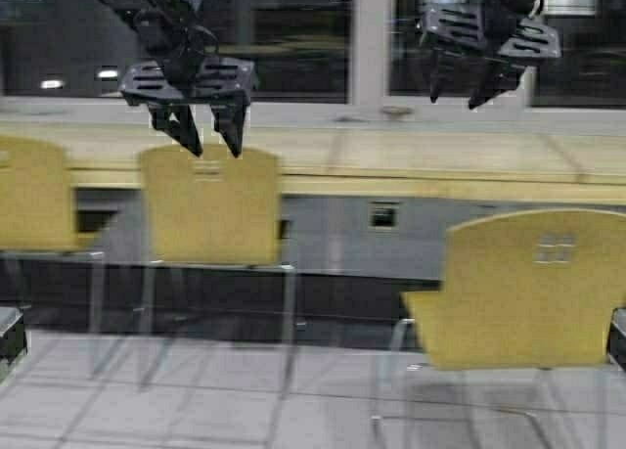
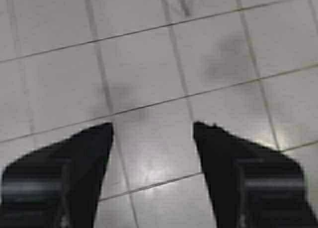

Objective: Push the chairs under the table

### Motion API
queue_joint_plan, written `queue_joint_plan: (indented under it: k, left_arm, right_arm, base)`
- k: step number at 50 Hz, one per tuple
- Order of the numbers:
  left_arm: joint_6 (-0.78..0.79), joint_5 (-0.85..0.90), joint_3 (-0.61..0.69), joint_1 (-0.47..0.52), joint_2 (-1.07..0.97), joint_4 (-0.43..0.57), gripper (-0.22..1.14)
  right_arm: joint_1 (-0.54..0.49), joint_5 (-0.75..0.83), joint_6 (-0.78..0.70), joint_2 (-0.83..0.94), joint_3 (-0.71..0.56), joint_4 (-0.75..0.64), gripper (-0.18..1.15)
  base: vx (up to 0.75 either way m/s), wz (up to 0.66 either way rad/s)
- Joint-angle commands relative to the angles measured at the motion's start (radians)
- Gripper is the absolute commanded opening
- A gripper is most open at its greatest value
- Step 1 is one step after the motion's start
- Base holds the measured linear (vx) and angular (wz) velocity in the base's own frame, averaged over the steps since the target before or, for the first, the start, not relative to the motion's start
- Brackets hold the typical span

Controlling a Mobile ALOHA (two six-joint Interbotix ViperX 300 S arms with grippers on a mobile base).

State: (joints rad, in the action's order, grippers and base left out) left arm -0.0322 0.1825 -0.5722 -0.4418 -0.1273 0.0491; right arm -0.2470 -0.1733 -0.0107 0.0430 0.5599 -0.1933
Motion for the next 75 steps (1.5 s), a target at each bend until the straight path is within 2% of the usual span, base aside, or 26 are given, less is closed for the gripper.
queue_joint_plan:
  k: [1, 15, 24, 29, 34, 39, 50, 63, 75]
  left_arm:
    - [-0.008, -0.005, 0.008, 0.005, 0.012, 0.002, 0.87]
    - [-0.087, -0.017, 0.006, 0.005, -0.006, 0.011, 0.87]
    - [-0.224, -0.078, -0.021, 0.005, -0.040, 0.091, 0.87]
    - [-0.305, -0.175, -0.046, 0.005, -0.077, 0.166, 0.87]
    - [-0.425, -0.256, -0.061, 0.005, -0.129, 0.316, 0.87]
    - [-0.514, -0.281, -0.061, 0.005, -0.169, 0.442, 0.87]
    - [-0.612, -0.296, -0.006, -0.031, -0.216, 0.627, 0.87]
    - [-0.632, -0.305, 0.075, -0.075, -0.230, 0.716, 0.87]
    - [-0.669, -0.331, 0.051, -0.101, -0.225, 0.853, 0.87]
  right_arm:
    - [-0.005, 0.006, 0.000, -0.014, -0.011, -0.002, 0.86]
    - [0.012, 0.006, -0.008, 0.028, -0.014, -0.005, 0.86]
    - [0.031, 0.015, -0.077, 0.089, -0.038, -0.021, 0.86]
    - [0.040, 0.029, -0.143, 0.129, -0.060, -0.038, 0.86]
    - [0.049, 0.049, -0.221, 0.158, -0.074, -0.080, 0.86]
    - [0.049, 0.080, -0.304, 0.176, -0.083, -0.124, 0.86]
    - [0.049, 0.127, -0.482, 0.199, -0.091, -0.250, 0.86]
    - [0.048, 0.129, -0.543, 0.206, -0.115, -0.281, 0.86]
    - [0.048, 0.106, -0.552, 0.202, -0.101, -0.347, 0.86]
  base:
    - [0.08, -0.48]
    - [0.07, -0.40]
    - [0.07, -0.36]
    - [0.08, -0.30]
    - [0.09, -0.28]
    - [0.09, -0.22]
    - [0.12, -0.12]
    - [0.17, 0.00]
    - [0.22, 0.05]
